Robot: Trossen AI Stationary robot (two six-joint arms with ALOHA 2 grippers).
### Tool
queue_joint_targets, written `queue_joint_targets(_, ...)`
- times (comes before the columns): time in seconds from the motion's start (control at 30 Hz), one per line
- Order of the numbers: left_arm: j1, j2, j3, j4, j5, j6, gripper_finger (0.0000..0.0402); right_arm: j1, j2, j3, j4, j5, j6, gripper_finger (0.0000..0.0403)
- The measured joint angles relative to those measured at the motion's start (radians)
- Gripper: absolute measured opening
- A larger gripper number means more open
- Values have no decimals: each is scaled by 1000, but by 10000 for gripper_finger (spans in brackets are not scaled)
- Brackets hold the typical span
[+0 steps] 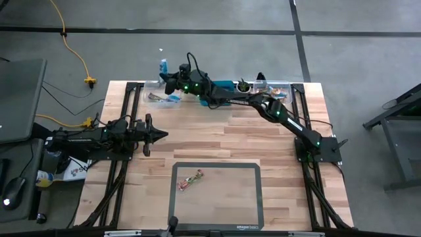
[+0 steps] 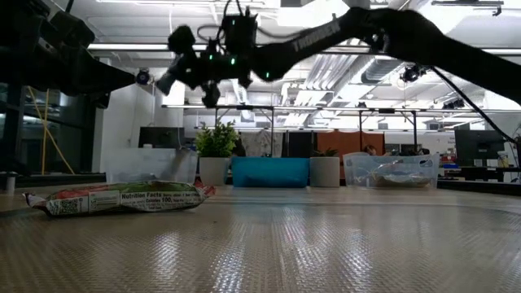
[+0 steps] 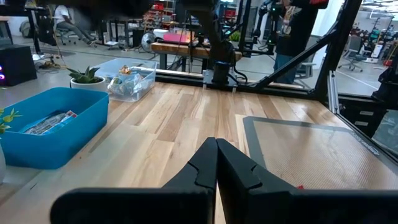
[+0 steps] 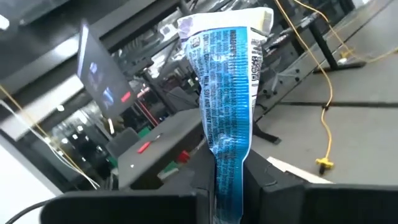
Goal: Pick and place Granola Bars by type
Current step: Put the blue granola bar into the left transparent bin
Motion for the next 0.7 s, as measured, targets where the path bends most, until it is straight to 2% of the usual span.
queue_joint_targets(0.13, 0, 0, 0, 0, 0, 0, 1, -2, 61, 0, 47, 3, 80, 26)
queue_joint_targets(0.47, 0, 0, 0, 0, 0, 0, 1, -1, 132, 0, 24, 51, 300, 27)
queue_joint_targets(0.57, 0, 0, 0, 0, 0, 0, 1, -1, 132, 0, 0, 82, 293, 27)
queue_joint_targets(0.7, 0, 0, 0, 0, 0, 0, 1, -2, 132, 0, 1, 67, 223, 27)
